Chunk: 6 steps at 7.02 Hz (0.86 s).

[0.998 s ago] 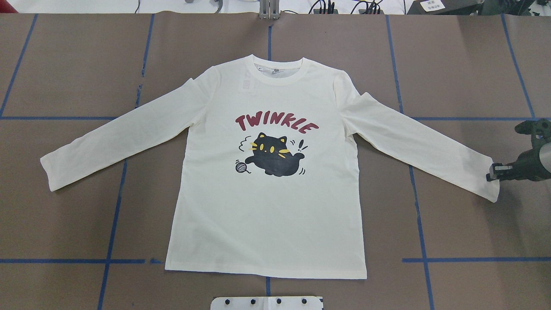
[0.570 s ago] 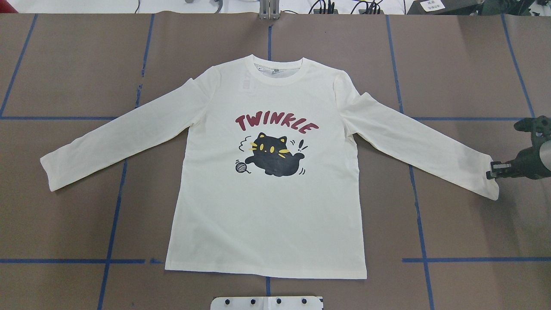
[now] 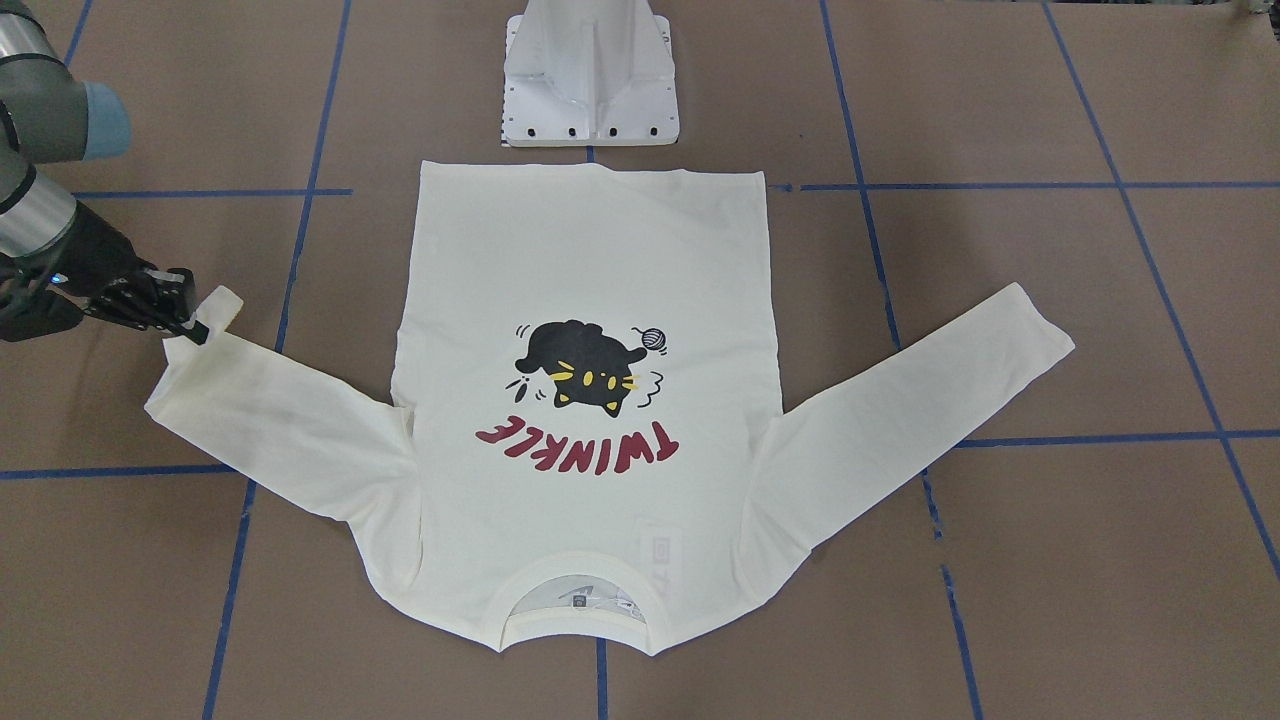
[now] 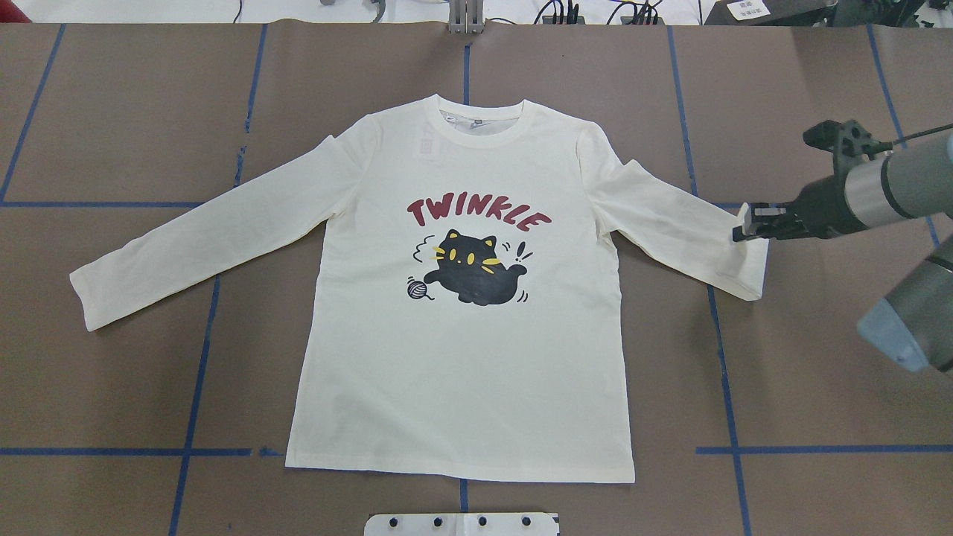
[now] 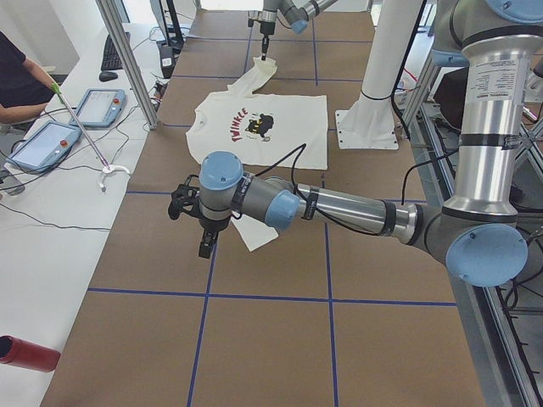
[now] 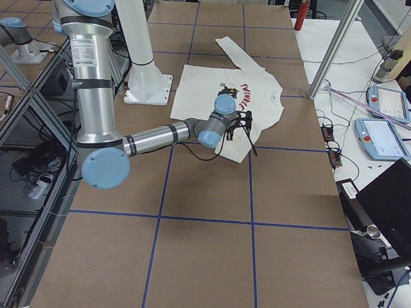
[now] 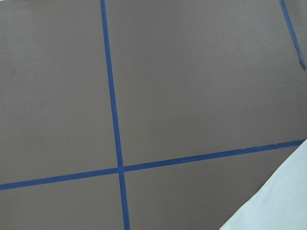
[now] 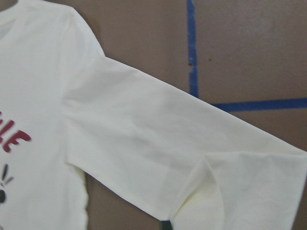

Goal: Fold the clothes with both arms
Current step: 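Carry the held sleeve across the shirt body toward the collar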

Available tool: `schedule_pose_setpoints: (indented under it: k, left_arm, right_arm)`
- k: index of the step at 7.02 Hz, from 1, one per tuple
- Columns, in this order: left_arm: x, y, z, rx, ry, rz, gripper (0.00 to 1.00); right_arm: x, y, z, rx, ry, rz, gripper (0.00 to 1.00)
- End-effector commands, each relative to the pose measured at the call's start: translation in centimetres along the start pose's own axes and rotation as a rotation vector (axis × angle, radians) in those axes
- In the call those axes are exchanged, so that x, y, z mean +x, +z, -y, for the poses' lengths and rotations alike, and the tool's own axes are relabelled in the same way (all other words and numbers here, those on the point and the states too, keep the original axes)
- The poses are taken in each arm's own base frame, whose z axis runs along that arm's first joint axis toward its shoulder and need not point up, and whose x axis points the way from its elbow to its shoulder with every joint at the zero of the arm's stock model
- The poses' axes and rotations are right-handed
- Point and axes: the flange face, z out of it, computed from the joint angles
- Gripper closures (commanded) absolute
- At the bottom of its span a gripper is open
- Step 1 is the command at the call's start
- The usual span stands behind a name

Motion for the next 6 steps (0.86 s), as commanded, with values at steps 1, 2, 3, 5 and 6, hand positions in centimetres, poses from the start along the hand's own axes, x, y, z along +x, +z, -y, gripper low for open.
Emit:
schedule_pose_setpoints:
  k: [1, 2, 3, 5, 6]
  left_arm:
    - [0.1, 0.0, 0.3, 0.002, 0.002, 0.001, 0.00]
    - [0.0, 0.1, 0.2, 0.000, 0.000, 0.001, 0.00]
    - [-0.2, 0.3, 0.1, -0.005, -0.003, 0.002, 0.00]
    - [-0.8, 0.8, 0.0, -0.014, -0.011, 0.003, 0.00]
    - [-0.9, 1.0, 0.0, -0.017, -0.015, 0.004, 0.00]
  right_arm:
    - [-15.3, 1.7, 7.7, 0.056, 0.089, 0.139, 1.00]
    - [-22.4, 1.8, 10.9, 0.096, 0.057, 0.188, 1.00]
    - [-29.2, 1.0, 13.0, 0.140, 0.031, 0.234, 1.00]
    - [-39.1, 8.0, 9.5, 0.202, -0.003, 0.233, 1.00]
    - [-41.1, 13.5, 5.4, 0.232, -0.008, 0.192, 1.00]
